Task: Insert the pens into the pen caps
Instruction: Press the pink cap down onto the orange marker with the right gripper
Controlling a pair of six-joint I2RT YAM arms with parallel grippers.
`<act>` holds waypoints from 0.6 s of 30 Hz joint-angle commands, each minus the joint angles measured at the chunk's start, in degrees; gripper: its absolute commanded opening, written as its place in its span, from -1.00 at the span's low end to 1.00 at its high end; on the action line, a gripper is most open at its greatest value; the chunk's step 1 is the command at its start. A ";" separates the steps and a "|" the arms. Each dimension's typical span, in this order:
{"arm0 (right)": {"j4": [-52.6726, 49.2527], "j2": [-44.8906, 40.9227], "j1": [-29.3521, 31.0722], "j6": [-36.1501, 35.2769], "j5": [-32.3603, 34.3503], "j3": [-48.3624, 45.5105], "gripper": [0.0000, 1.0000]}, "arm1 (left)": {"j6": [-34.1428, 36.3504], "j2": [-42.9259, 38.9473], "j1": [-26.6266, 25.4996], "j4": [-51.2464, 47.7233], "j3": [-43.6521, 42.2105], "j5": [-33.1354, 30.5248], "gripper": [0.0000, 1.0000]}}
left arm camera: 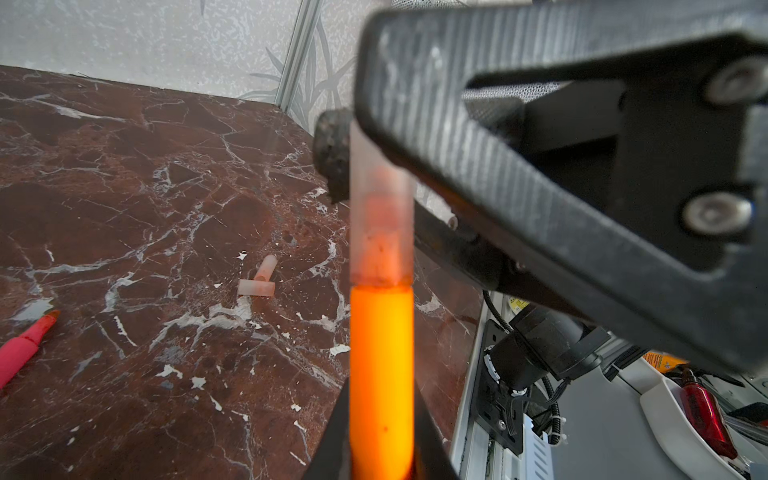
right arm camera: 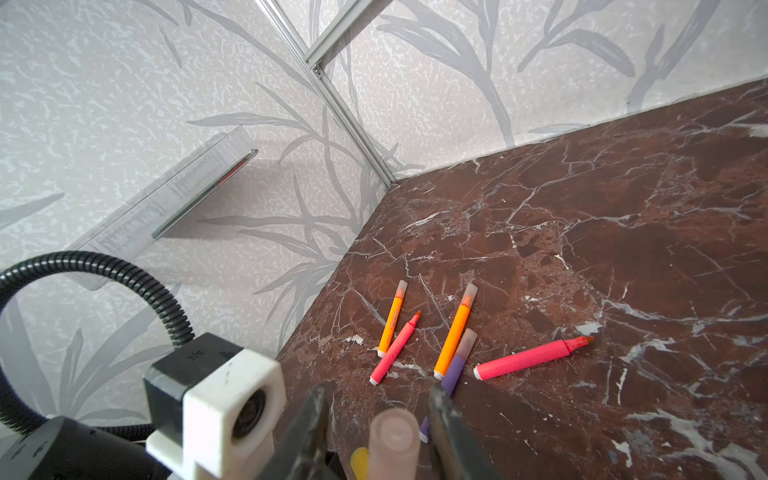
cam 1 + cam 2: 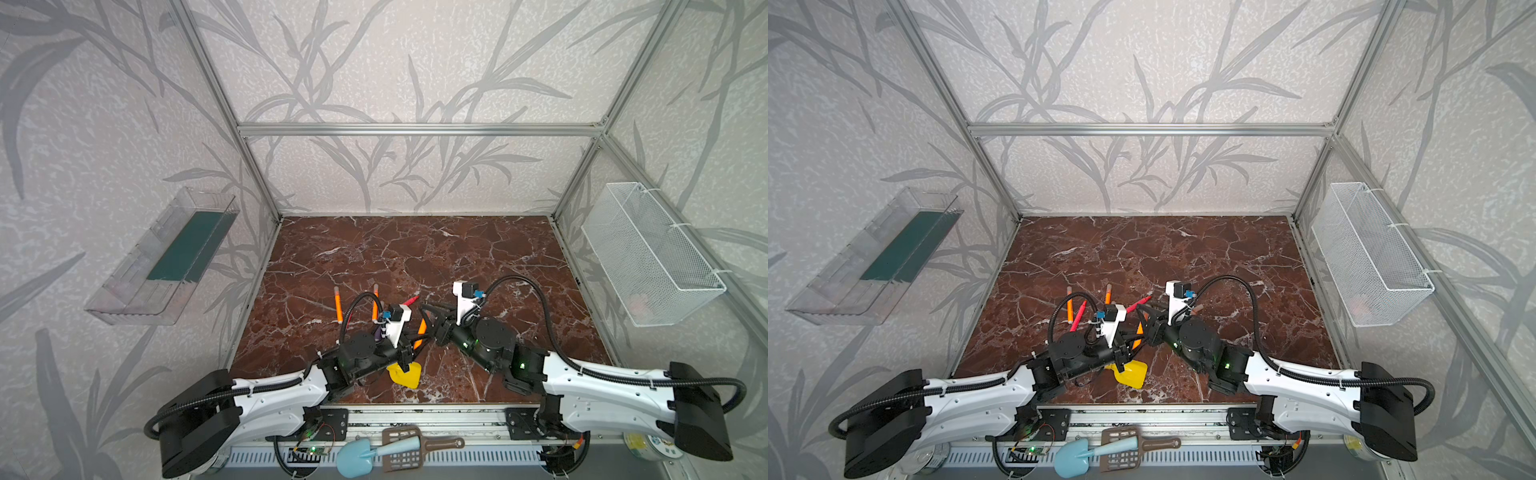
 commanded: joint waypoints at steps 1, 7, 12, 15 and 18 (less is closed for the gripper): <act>-0.20 0.44 -0.36 0.45 0.80 2.12 -0.22 | 0.90 0.44 0.13 0.99 1.82 0.78 -1.00; -1.23 1.69 -0.58 0.35 0.46 3.08 -0.56 | 0.98 0.96 0.10 1.10 2.07 0.98 -1.00; -6.15 1.96 -0.58 0.18 -1.17 4.27 -1.00 | 1.33 1.97 0.07 1.61 2.35 0.79 -1.00; -5.08 2.33 -0.49 0.35 -2.16 2.70 -1.00 | 1.37 2.95 0.08 2.91 2.13 -0.54 -1.00; -2.61 2.50 -0.10 0.53 -2.99 0.29 -1.00 | 1.81 3.59 0.06 3.54 2.08 -1.73 -1.00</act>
